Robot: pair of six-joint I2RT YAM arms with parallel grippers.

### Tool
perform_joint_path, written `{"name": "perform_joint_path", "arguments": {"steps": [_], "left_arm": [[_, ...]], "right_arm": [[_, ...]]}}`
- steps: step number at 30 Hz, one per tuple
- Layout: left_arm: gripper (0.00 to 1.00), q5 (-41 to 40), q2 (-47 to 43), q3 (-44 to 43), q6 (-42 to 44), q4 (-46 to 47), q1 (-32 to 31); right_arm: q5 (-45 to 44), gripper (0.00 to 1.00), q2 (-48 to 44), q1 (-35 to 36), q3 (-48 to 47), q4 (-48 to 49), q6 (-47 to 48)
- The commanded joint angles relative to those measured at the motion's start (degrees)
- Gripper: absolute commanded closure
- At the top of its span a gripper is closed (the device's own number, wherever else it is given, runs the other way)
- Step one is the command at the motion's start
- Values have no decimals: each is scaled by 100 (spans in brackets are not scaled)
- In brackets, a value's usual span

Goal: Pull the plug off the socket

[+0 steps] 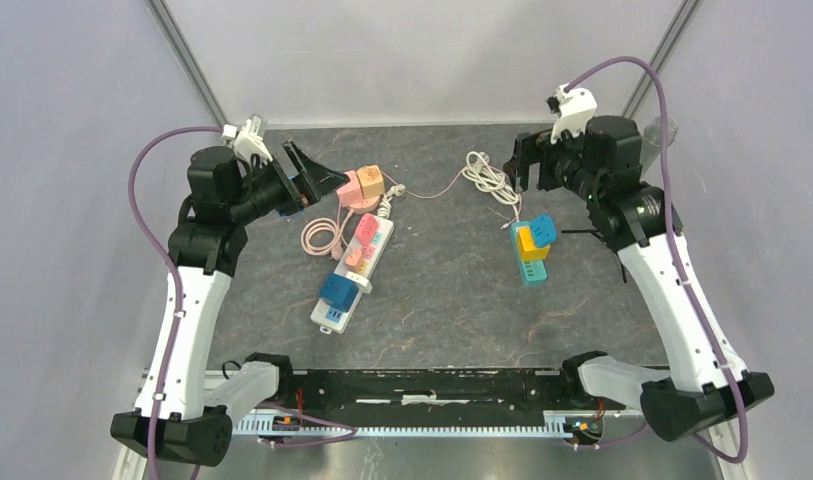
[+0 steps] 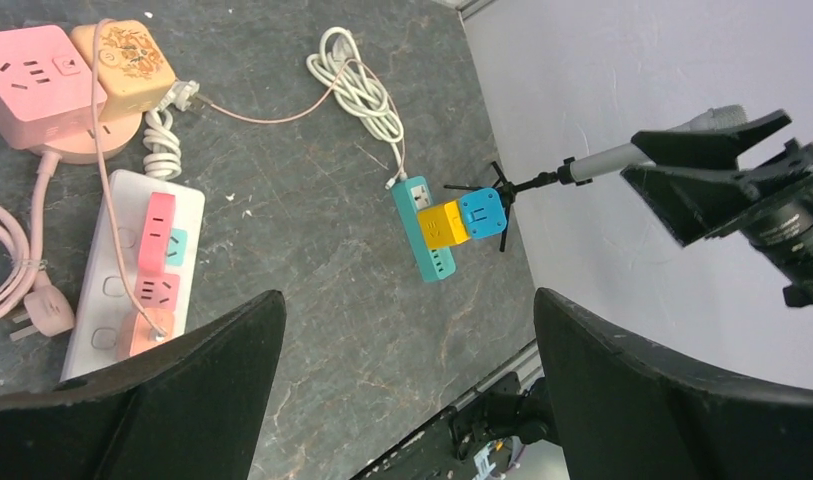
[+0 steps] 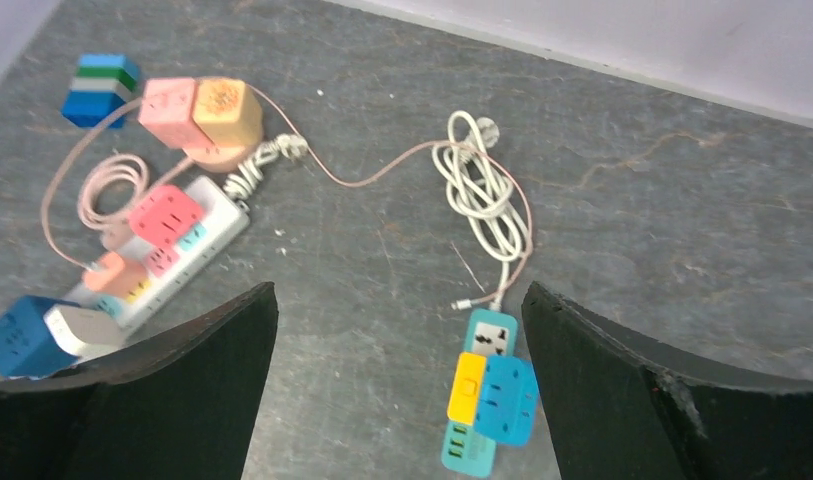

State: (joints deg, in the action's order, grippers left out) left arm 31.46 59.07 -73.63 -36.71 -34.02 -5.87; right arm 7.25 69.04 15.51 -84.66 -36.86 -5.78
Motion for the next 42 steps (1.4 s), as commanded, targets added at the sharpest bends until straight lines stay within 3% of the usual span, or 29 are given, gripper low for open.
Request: {"name": "perform_joint_path", "arguments": {"steps": [1, 6, 9, 14, 20, 24, 28, 36, 42], "left_arm": [[0, 113, -186, 218, -272, 842, -1], [0, -25, -98, 311, -181, 836, -221], [0, -277, 75, 338, -164, 826, -641], [0, -1012, 377, 539, -307, 1092, -1633], [0, -969, 1042, 741, -549, 1567, -2358], [0, -958, 1392, 666, -510, 1565, -2580], [1, -901, 1620, 656, -521, 1635, -2716], [5, -760, 2116, 700, -764, 1908, -3022], [9, -747, 2598, 594, -984, 2164, -3189]], "right_arm": [[-1326, 5, -435, 551, 500, 127, 440], [-2806, 5, -670, 995, 1099, -78, 280], [-3218, 4, -715, 1033, 1348, -364, 39], [-3148, 2, -692, 1033, 1812, -714, -458], [-3174, 2, -765, 1033, 2777, -342, -1612], [-3511, 2, -645, 1024, 2969, -150, -1899], [-3704, 2, -527, 988, 3118, 40, -1931], [-3178, 3, -378, 446, 3341, 786, -1546], [-2426, 14, -268, 103, 3444, 1267, -1204]]}}
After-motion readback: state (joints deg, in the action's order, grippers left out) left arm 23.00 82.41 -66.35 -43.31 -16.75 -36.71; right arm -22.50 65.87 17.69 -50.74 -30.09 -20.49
